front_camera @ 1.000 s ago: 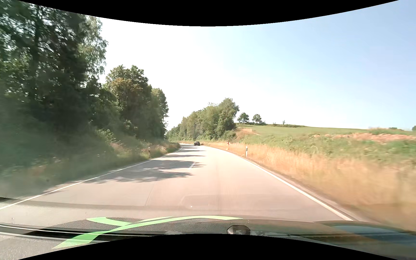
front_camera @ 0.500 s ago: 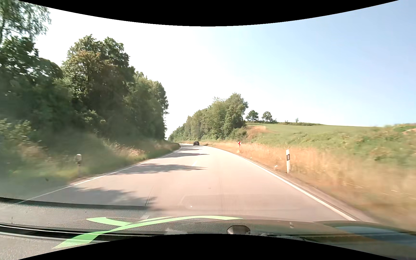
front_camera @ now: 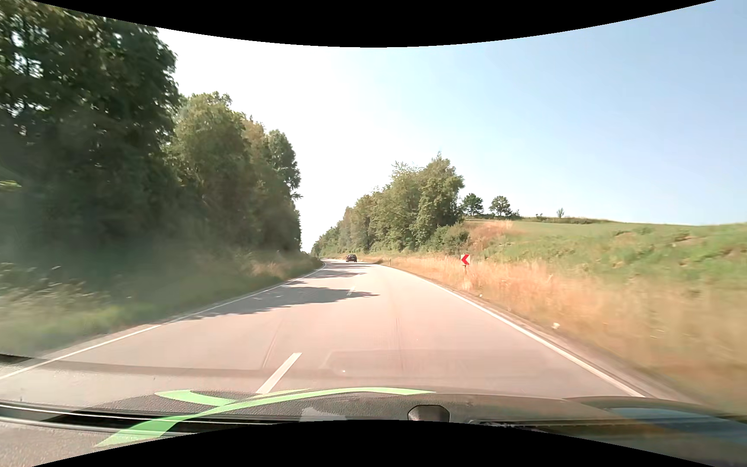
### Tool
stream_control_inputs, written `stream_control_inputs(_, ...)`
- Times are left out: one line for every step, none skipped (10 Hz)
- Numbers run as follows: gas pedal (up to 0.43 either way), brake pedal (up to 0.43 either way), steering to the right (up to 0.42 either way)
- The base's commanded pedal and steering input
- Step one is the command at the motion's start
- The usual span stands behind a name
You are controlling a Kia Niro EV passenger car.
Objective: Follow the waypoints while adhering to traffic rules and regulations
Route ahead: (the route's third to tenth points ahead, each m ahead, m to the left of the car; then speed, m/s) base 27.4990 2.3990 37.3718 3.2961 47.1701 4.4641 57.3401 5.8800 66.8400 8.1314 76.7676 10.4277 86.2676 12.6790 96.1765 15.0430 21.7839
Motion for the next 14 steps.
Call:
stream_control_inputs(0.35, 0.0, -0.02)
stream_control_inputs(0.358, 0.0, -0.019)
stream_control_inputs(0.358, 0.0, -0.019)
stream_control_inputs(0.339, 0.0, -0.019)
stream_control_inputs(0.319, 0.0, -0.019)
stream_control_inputs(0.319, 0.0, -0.02)
stream_control_inputs(0.319, 0.0, -0.019)
stream_control_inputs(0.319, 0.0, -0.02)
stream_control_inputs(0.319, 0.0, -0.02)
stream_control_inputs(0.319, 0.0, -0.019)
stream_control_inputs(0.319, 0.0, -0.019)
stream_control_inputs(0.319, 0.0, -0.019)
stream_control_inputs(0.319, 0.0, -0.02)
stream_control_inputs(0.331, 0.0, -0.021)
